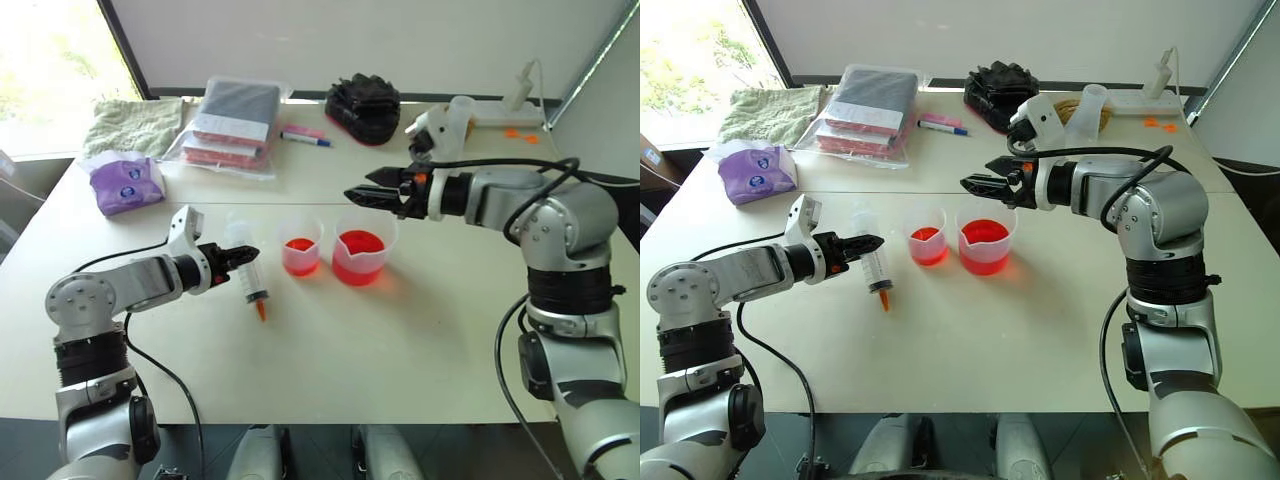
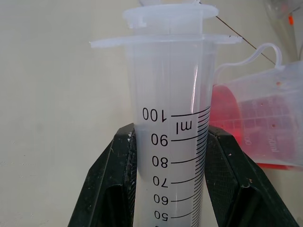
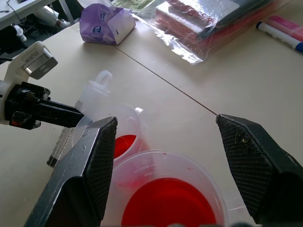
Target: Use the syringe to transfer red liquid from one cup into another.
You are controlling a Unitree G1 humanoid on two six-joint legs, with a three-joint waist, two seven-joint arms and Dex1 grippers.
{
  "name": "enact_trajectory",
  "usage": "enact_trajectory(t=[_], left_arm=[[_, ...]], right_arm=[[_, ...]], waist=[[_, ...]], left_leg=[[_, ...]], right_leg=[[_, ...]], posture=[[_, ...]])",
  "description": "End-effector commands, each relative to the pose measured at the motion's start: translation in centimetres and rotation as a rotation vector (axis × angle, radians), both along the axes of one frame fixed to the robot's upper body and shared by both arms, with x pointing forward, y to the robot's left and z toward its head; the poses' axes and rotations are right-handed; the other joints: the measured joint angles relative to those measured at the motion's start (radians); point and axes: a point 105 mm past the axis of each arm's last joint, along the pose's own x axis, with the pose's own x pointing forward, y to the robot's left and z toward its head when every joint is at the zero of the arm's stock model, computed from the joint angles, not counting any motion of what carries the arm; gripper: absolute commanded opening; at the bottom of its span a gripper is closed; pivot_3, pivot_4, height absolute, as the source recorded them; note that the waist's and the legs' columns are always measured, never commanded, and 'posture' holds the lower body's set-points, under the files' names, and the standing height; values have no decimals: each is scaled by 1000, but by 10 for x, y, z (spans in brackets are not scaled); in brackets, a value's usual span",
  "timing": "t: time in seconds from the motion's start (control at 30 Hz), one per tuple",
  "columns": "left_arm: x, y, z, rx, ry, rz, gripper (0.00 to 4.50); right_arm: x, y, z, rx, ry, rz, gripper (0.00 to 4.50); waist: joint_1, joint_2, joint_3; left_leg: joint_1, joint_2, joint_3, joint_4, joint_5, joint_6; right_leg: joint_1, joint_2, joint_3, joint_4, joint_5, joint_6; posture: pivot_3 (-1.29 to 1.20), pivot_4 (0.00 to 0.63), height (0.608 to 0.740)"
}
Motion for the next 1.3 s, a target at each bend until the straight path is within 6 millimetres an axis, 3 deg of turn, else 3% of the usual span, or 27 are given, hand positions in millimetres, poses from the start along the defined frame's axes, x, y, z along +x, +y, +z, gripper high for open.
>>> enact_trajectory(t=[0.03,0.23,0.47,0.5,0.9,1.13,1.3], left_arm=[[-3,-1,0,20,3,-20,1508],[-4,-2,-4,33,14,-34,1508],[-3,7,-19,88,96,-6,4313],[-3,7,-19,89,95,-7,4468],[6,16,0,69,15,37,4468],[9,2,47,140,-244,-51,4468],[0,2,60,213,-362,-130,4468]], right_arm=[[-6,0,13,-3,-53,7,3456],[-7,0,13,-8,-55,6,3456],[-6,2,15,-8,-62,6,3486],[-6,2,15,-9,-63,6,3486],[-4,0,15,-10,-65,2,3486],[-2,-12,11,-37,-62,-5,3486],[-12,-26,3,-91,-47,42,3486]], waist=[[0,0,0],[0,0,0],[0,0,-1],[0,0,-1],[-2,0,-1],[0,-1,0],[0,-1,0]], left_leg=[[0,0,0,0,0,0],[0,0,0,0,0,0],[0,-1,0,0,0,0],[1,-1,0,0,0,0],[1,-1,0,0,0,-1],[1,-2,0,0,1,-1],[0,-3,0,-1,1,-1]], right_leg=[[0,0,0,0,0,0],[0,0,0,0,0,0],[0,0,0,0,0,0],[0,0,0,0,0,0],[1,0,0,1,0,0],[0,1,0,0,0,0],[0,0,0,-1,0,0]], posture=[[0,150,740],[0,150,740],[0,150,740],[0,150,740],[0,150,740],[0,150,740],[0,150,740]])
